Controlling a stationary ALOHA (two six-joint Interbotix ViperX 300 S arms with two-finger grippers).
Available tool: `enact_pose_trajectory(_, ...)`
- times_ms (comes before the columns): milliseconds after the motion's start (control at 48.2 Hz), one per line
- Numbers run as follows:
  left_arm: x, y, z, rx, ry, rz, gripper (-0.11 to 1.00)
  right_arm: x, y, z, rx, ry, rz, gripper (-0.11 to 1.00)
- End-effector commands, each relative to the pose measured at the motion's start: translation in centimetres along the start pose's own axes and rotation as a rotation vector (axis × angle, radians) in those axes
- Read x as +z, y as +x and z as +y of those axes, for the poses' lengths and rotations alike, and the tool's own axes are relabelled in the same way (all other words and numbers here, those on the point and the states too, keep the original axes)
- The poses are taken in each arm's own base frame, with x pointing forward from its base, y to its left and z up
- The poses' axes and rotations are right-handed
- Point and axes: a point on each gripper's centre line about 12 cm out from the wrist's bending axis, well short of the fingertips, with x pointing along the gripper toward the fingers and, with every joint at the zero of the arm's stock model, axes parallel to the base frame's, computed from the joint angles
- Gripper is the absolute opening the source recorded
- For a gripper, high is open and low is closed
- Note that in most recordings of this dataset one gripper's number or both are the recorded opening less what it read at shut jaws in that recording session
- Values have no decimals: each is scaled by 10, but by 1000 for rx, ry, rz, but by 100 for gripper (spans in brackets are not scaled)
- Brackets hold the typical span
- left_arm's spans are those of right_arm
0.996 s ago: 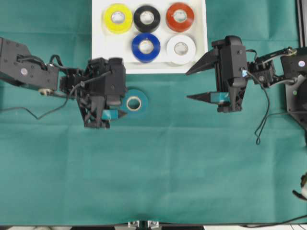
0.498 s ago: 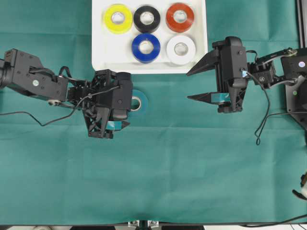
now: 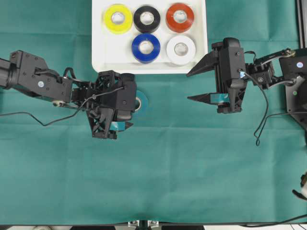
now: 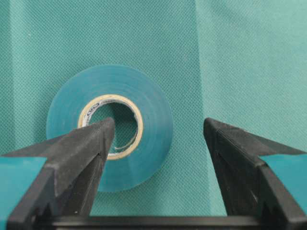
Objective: Put the tape alternately from left to right into the white case.
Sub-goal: 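Move the left gripper onto the teal roll and grasp it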
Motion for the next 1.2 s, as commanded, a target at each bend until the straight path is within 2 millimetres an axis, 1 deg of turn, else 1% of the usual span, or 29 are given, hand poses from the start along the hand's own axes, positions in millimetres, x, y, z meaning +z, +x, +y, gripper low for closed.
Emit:
enact_pose_trajectory(0, 13, 0, -4, -6, 7, -35, 92, 5, 0, 2, 9, -2, -19, 79)
enact_pose_trajectory(166, 16, 8, -8, -13, 17, -32, 92, 5, 0, 2, 9, -2, -19, 79)
enact_pose_trajectory(394, 11, 15, -8, -13, 17, -10, 92, 5, -1, 2, 9, -2, -17, 79)
enact_pose_trajectory(726, 1, 20, -6, -8, 6, 65, 92, 3, -1, 2, 8, -1, -13, 79)
enact_pose_trajectory(913, 3, 19, -5, -7, 6, 83, 89, 3, -1, 2, 7, -1, -12, 79)
enact_pose_trajectory(975, 4, 19, -5, -7, 6, 85, 83, 3, -1, 2, 8, -1, -13, 79)
enact_pose_trajectory(1017, 5, 18, -6, -7, 6, 82, 75, 2, -1, 2, 8, -1, -11, 79)
enact_pose_trajectory(1079, 6, 17, -6, -8, 6, 77, 59, 2, -1, 2, 8, 1, -11, 79)
enact_pose_trajectory(1183, 9, 16, -6, -8, 13, 68, 28, 2, 0, 2, 8, 1, -10, 79)
